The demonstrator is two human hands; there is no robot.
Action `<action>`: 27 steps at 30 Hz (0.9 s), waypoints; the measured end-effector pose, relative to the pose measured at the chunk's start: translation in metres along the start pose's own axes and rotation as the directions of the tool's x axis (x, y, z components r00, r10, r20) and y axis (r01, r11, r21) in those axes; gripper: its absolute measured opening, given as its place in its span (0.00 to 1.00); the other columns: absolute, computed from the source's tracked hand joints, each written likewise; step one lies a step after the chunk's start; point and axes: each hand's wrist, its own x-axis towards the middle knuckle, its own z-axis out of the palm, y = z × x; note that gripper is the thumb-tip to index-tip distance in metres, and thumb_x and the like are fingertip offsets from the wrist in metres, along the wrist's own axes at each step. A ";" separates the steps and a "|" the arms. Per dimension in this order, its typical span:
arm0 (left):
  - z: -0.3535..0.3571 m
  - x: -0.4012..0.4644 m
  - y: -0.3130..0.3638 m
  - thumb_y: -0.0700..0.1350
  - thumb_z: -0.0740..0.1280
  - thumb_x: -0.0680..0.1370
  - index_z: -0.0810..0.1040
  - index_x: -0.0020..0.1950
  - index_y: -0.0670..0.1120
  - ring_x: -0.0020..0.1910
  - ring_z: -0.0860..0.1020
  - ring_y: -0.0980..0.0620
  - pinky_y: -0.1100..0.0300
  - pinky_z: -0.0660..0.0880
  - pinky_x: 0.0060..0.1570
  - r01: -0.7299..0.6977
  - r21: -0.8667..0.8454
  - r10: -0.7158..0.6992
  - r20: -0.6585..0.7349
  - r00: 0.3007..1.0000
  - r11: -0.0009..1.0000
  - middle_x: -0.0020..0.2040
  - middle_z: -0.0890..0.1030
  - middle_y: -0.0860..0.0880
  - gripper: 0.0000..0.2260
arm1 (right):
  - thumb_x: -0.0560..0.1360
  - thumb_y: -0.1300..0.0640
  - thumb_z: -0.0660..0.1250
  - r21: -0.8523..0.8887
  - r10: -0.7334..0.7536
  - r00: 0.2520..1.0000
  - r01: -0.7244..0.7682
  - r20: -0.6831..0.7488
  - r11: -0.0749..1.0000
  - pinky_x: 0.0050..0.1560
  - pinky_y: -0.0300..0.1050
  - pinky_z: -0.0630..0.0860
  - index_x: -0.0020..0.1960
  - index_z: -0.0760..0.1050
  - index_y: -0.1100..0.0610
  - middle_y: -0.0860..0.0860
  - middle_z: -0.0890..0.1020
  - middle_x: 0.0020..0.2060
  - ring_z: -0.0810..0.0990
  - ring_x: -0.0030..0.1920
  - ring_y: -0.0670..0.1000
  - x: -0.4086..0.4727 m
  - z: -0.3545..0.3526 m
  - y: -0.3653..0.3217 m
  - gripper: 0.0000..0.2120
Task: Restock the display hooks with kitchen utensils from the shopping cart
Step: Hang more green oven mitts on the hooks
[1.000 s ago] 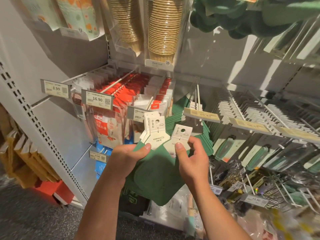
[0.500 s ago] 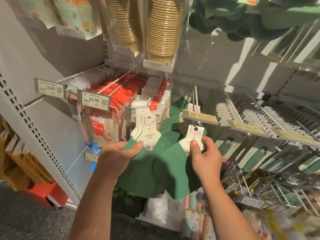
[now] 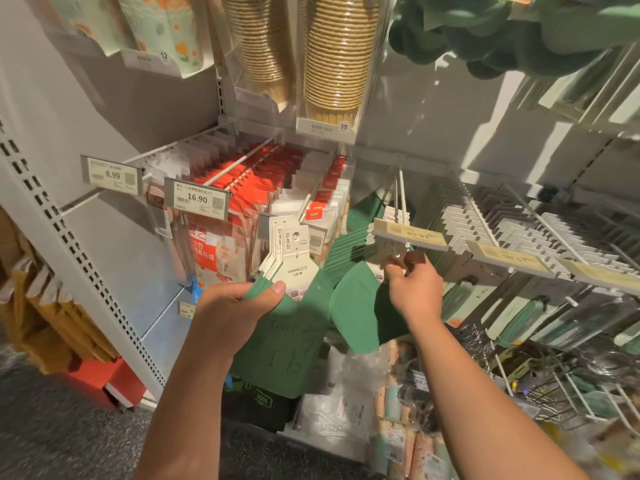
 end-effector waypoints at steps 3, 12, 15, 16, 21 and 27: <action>-0.004 0.000 -0.001 0.49 0.77 0.76 0.86 0.36 0.42 0.38 0.78 0.44 0.54 0.69 0.40 0.017 -0.006 -0.017 -0.019 1.000 1.000 0.39 0.84 0.37 0.13 | 0.80 0.55 0.69 -0.033 -0.021 1.000 0.021 -0.001 0.999 0.47 0.53 0.80 0.51 0.74 0.59 0.57 0.81 0.44 0.81 0.47 0.63 0.004 0.000 -0.001 0.08; -0.006 -0.012 0.008 0.51 0.76 0.77 0.89 0.39 0.47 0.49 0.85 0.37 0.35 0.79 0.56 0.129 -0.017 -0.128 0.071 0.989 0.991 0.42 0.87 0.43 0.10 | 0.79 0.49 0.71 0.055 0.019 0.999 -0.017 -0.036 0.998 0.53 0.50 0.76 0.60 0.79 0.59 0.58 0.83 0.55 0.81 0.56 0.62 -0.006 0.004 0.002 0.16; -0.003 -0.017 0.007 0.57 0.77 0.69 0.89 0.39 0.47 0.50 0.84 0.37 0.35 0.79 0.54 0.102 0.013 -0.103 0.066 0.992 0.995 0.42 0.87 0.43 0.13 | 0.79 0.48 0.72 0.101 -0.002 0.996 0.011 -0.092 0.995 0.62 0.49 0.71 0.69 0.75 0.57 0.55 0.75 0.66 0.74 0.67 0.57 -0.029 0.003 0.005 0.23; -0.002 -0.017 0.006 0.60 0.75 0.67 0.88 0.39 0.47 0.50 0.83 0.37 0.36 0.79 0.52 0.088 0.020 -0.089 0.062 0.994 0.996 0.42 0.87 0.44 0.16 | 0.78 0.48 0.73 0.118 0.004 0.994 0.009 -0.112 0.993 0.63 0.47 0.69 0.70 0.73 0.56 0.55 0.73 0.69 0.72 0.69 0.56 -0.038 0.002 0.007 0.24; 0.002 -0.012 -0.003 0.57 0.79 0.70 0.88 0.36 0.48 0.42 0.80 0.44 0.53 0.70 0.40 0.052 -0.014 -0.051 0.030 0.998 0.999 0.38 0.85 0.46 0.12 | 0.78 0.53 0.72 0.262 -0.036 0.987 0.078 -0.159 0.962 0.64 0.46 0.69 0.61 0.78 0.52 0.47 0.75 0.59 0.75 0.64 0.54 -0.072 0.002 0.012 0.12; 0.018 -0.010 -0.012 0.54 0.80 0.72 0.79 0.29 0.42 0.28 0.69 0.52 0.63 0.64 0.28 -0.033 0.108 0.025 0.079 0.997 0.994 0.25 0.73 0.53 0.21 | 0.79 0.51 0.70 0.447 -0.136 0.991 0.124 -0.004 0.886 0.50 0.38 0.74 0.55 0.81 0.46 0.44 0.83 0.51 0.80 0.50 0.42 -0.093 -0.003 -0.010 0.05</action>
